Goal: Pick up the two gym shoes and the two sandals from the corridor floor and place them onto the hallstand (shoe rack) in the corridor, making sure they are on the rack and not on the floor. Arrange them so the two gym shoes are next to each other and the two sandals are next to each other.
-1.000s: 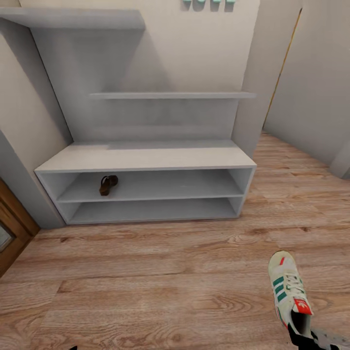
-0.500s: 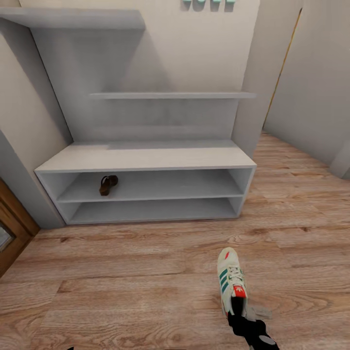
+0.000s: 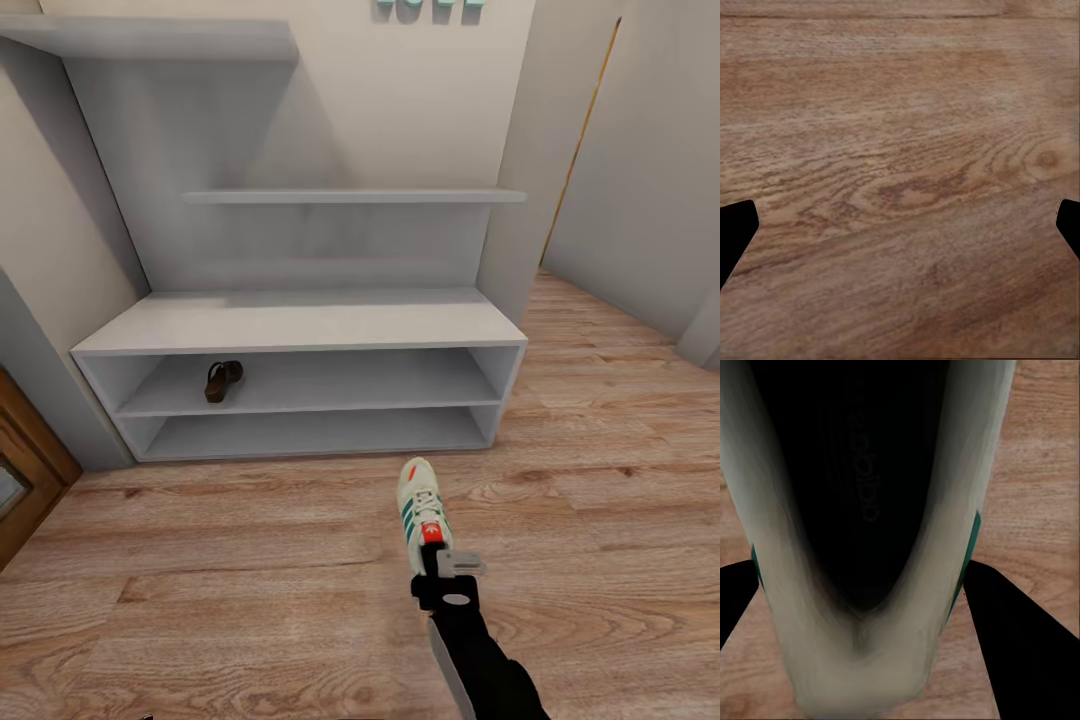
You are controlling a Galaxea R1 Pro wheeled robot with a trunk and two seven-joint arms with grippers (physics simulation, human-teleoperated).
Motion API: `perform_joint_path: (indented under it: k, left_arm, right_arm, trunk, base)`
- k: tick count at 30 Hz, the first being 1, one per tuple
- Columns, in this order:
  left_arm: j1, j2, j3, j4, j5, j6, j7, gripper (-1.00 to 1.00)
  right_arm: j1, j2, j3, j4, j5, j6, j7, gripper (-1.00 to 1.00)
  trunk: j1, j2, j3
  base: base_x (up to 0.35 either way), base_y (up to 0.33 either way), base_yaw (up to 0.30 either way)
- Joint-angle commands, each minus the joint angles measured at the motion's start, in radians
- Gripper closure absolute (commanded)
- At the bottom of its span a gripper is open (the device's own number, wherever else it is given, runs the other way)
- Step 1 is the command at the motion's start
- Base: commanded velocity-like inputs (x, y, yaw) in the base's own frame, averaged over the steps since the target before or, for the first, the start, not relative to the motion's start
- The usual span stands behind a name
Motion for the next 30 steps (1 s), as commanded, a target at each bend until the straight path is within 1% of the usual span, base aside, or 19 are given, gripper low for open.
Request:
perform_joint_path:
  k: [1, 3, 7, 15, 30]
  left_arm:
    - [-0.001, 0.0, 0.002, 0.001, 0.006, 0.001, -0.008, -1.0]
    - [-0.001, 0.0, 0.002, 0.001, 0.006, 0.001, -0.008, -1.0]
    - [-0.001, 0.001, 0.002, 0.009, 0.006, 0.0, -0.008, -1.0]
    - [-0.001, 0.001, 0.003, 0.024, 0.006, 0.0, -0.008, -1.0]
    - [-0.001, 0.001, -0.001, 0.025, 0.004, -0.003, -0.007, -1.0]
  right_arm:
    - [-0.006, 0.0, 0.002, -0.001, -0.002, 0.0, -0.004, 1.0]
    - [-0.018, 0.0, 0.001, -0.001, -0.002, -0.011, -0.005, 1.0]
    - [-0.04, 0.0, -0.001, -0.014, -0.002, 0.006, -0.018, 1.0]
    - [-0.086, 0.0, -0.004, -0.061, -0.001, 0.017, -0.021, 1.0]
    - [-0.171, 0.0, -0.006, -0.047, -0.004, 0.103, -0.023, 1.0]
  trunk:
    - [0.0, 0.0, -0.001]
    - [0.0, 0.0, -0.001]
    - [0.0, 0.0, -0.001]
    - [0.0, 0.0, -0.001]
    - [0.0, 0.0, -0.001]
  base:
    - [0.0, 0.0, 0.0]
    - [0.0, 0.0, 0.0]
    - [0.0, 0.0, 0.0]
    - [0.0, 0.0, 0.0]
    - [0.0, 0.0, 0.0]
